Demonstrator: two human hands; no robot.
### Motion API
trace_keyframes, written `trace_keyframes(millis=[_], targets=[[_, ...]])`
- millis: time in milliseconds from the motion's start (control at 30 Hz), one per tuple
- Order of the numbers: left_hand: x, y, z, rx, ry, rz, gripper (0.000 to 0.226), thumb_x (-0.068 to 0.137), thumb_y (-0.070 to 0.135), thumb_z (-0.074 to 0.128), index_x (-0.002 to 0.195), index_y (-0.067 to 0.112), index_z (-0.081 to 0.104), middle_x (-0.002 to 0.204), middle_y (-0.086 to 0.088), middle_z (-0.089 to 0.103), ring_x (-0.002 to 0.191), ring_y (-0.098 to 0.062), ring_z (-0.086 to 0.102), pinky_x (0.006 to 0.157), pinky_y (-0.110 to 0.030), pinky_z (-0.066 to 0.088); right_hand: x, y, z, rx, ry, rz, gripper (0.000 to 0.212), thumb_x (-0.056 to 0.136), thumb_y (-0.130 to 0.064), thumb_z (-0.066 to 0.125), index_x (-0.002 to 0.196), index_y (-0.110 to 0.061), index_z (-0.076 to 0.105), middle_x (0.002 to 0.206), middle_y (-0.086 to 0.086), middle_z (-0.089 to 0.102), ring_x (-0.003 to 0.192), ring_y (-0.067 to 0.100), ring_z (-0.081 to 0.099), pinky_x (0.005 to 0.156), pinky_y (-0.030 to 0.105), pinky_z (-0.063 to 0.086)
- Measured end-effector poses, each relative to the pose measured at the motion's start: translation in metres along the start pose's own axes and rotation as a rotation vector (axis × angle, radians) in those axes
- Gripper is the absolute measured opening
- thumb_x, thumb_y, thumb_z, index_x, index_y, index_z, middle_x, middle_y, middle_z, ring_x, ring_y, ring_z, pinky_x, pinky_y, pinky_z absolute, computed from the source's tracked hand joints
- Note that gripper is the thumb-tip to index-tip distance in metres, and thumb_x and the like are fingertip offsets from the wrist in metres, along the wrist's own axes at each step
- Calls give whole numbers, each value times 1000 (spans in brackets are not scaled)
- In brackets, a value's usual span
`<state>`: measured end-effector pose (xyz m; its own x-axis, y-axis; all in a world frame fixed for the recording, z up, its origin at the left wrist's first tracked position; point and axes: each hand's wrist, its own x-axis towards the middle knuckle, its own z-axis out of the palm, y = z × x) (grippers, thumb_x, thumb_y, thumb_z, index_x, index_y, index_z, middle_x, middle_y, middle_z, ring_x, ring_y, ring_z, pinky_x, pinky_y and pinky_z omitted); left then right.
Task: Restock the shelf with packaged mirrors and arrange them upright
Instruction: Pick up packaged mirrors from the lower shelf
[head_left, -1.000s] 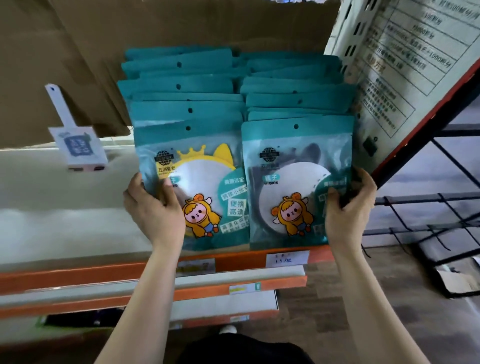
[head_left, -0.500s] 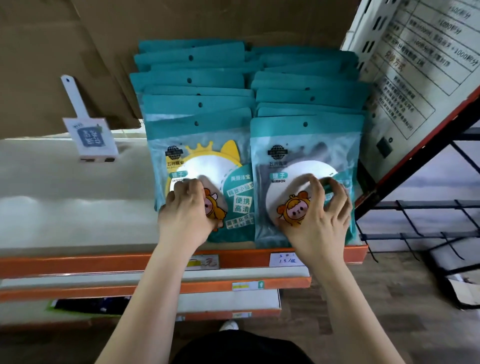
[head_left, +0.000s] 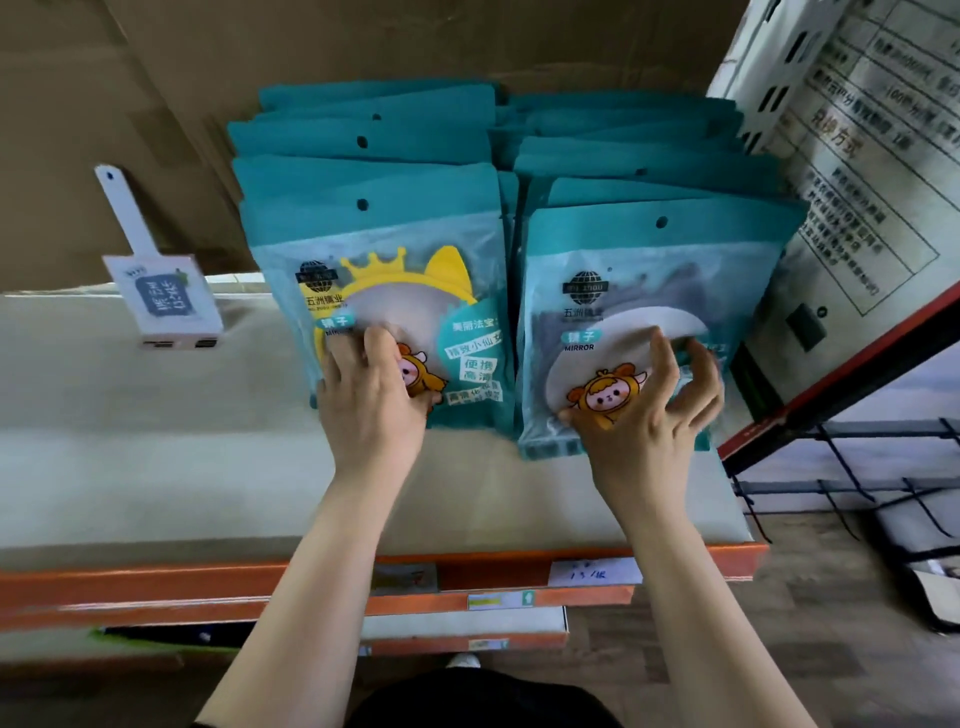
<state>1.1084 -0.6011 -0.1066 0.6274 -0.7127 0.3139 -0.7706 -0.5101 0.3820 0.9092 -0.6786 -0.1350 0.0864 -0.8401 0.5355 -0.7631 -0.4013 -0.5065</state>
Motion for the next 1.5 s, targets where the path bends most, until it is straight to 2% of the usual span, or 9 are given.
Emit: trace_keyframes(millis=[233, 433, 633, 733, 867, 1033, 1167, 1400, 1500], targets=[[14, 10, 12, 1, -19, 2, 68, 47, 23, 91, 96, 2, 49, 102, -24, 49, 93, -45, 53, 67, -47, 48, 14, 11, 11, -55, -5, 3, 111, 54, -36, 89, 141, -16, 23, 142, 27, 24, 127, 39, 24, 103, 57, 33], [6, 8, 5, -112, -8, 35, 45, 69, 24, 80, 95, 3, 50, 102, -19, 49, 90, -40, 54, 59, -36, 40, 15, 2, 9, -43, 16, 17, 107, 58, -31, 88, 141, -18, 22, 143, 30, 27, 127, 43, 27, 106, 57, 31], [-6, 2, -11, -150, 83, -9, 37, 79, 26, 72, 104, 6, 53, 104, -17, 54, 96, -40, 55, 65, -43, 48, -2, -6, 4, -8, -46, 30, 104, 61, -27, 86, 142, -20, 20, 146, 30, 24, 129, 48, 27, 107, 59, 28], [-15, -2, -14, -129, 22, 11, 47, 80, 28, 70, 121, 12, 53, 111, -18, 53, 102, -39, 53, 73, -44, 48, -13, -9, -2, -7, -68, 21, 102, 62, -28, 86, 141, -16, 24, 144, 31, 25, 128, 50, 29, 105, 60, 31], [-28, -7, -20, -93, -126, 37, 65, 86, 35, 63, 143, 24, 33, 130, -13, 45, 117, -33, 47, 88, -43, 46, -18, -15, -9, 10, -117, 11, 98, 64, -32, 83, 141, -19, 23, 143, 30, 26, 129, 46, 27, 106, 59, 29], [-46, -7, -29, -103, -158, 97, 72, 87, 35, 62, 147, 24, 24, 143, -12, 39, 127, -32, 44, 99, -42, 41, -29, -25, -26, 111, -138, -1, 77, 74, -25, 78, 136, -12, 36, 138, 23, 35, 122, 36, 31, 103, 50, 31], [-60, -9, -38, -100, -167, 91, 75, 88, 35, 60, 148, 23, 17, 145, -12, 38, 128, -30, 42, 101, -41, 38, -38, -35, -35, 167, -280, -34, 54, 83, -20, 70, 130, -5, 48, 130, 18, 48, 119, 37, 42, 99, 47, 38], [-90, -53, -62, -60, -138, -80, 74, 89, 35, 58, 149, 22, 16, 147, -16, 35, 135, -32, 35, 107, -40, 30, -53, -67, -30, 18, -685, -84, 67, 92, -40, 54, 147, -16, 24, 156, 13, 17, 142, 32, 15, 113, 44, 21], [-103, -81, -81, -46, -133, -210, 71, 91, 40, 54, 149, 26, 14, 150, -14, 29, 138, -33, 29, 110, -43, 26, -59, -89, -22, -24, -782, -130, 71, 91, -44, 53, 148, -18, 20, 156, 13, 16, 142, 32, 15, 113, 47, 21]])
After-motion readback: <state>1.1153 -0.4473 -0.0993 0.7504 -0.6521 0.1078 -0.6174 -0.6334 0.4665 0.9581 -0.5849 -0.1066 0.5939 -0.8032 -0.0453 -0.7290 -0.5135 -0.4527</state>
